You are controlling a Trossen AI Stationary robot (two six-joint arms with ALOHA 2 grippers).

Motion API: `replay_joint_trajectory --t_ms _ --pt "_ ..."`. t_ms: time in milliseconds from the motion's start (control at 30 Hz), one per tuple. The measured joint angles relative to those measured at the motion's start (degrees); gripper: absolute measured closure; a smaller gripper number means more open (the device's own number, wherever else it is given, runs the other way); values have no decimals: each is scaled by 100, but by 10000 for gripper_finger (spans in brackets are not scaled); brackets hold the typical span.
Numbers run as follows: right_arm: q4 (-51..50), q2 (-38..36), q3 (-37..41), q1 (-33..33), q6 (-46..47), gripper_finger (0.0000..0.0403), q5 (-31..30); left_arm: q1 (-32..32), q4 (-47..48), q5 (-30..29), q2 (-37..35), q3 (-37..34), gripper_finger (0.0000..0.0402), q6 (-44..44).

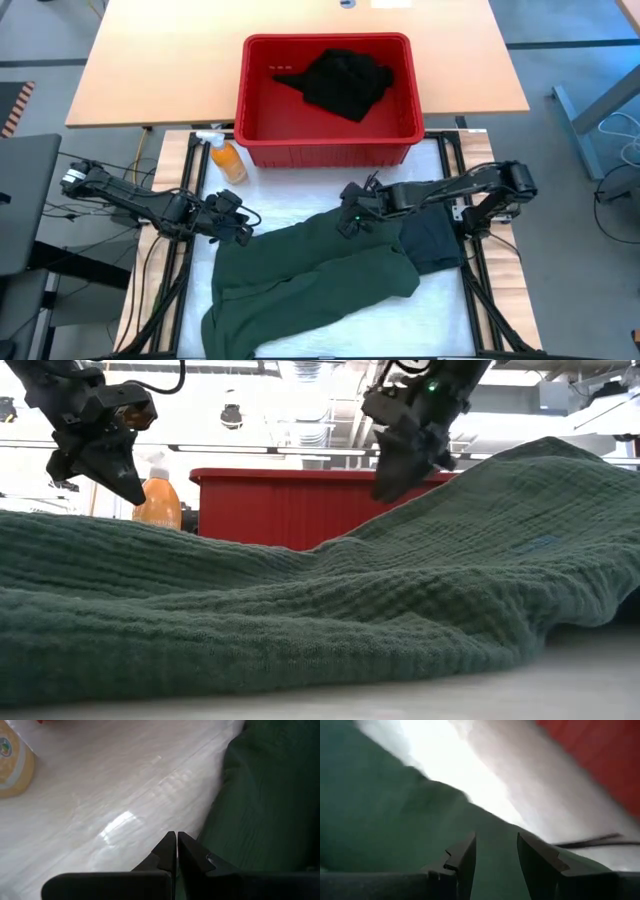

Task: Fold laundry
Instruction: Fold the green shirt

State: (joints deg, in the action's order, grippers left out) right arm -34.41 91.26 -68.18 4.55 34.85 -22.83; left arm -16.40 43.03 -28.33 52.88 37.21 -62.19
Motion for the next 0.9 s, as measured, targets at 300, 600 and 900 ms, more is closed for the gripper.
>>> replay_joint_trajectory --t_ms 300,600,900 --pt "1054 435 -5 -653 -819 233 1425 0 -232 29 0 2 398 -673" --pt "1147 565 -11 -1010 -1251 233 1820 0 -31 1654 0 2 398 -934" --pt "1045 562 -11 -1175 -1732 233 1866 2 721 2050 37 2 398 -793"
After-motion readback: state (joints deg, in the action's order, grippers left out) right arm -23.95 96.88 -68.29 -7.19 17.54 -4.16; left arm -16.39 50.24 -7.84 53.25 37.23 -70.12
